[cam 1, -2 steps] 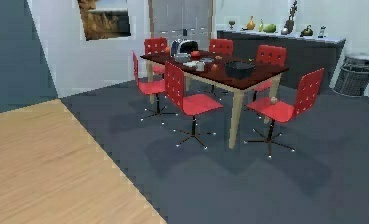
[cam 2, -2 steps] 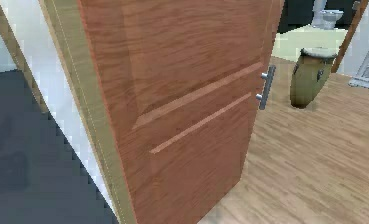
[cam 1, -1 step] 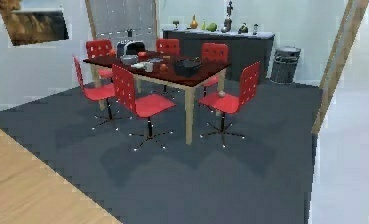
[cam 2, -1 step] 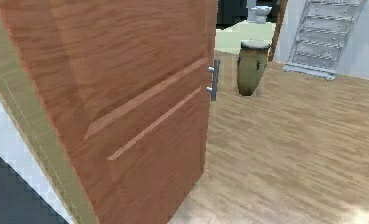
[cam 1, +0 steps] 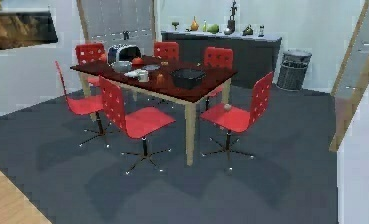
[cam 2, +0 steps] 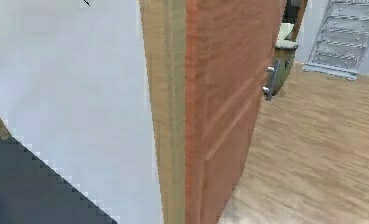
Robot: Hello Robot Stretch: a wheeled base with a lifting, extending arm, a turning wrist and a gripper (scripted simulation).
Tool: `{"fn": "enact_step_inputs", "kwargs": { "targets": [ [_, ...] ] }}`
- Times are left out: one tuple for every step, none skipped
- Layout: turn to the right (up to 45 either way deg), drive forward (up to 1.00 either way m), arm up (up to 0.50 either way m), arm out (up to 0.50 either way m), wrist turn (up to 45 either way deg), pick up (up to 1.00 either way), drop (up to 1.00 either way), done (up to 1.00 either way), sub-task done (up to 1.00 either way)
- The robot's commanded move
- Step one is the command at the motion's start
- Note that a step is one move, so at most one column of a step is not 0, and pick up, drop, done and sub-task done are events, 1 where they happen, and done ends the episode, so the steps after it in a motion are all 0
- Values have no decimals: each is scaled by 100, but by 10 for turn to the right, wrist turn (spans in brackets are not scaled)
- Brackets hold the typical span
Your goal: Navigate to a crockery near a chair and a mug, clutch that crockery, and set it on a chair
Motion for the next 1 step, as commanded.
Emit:
{"fn": "enact_step_inputs", "kwargs": {
  "targets": [
    [90,0,0,0,0,0,0,0,0]
  ]
}}
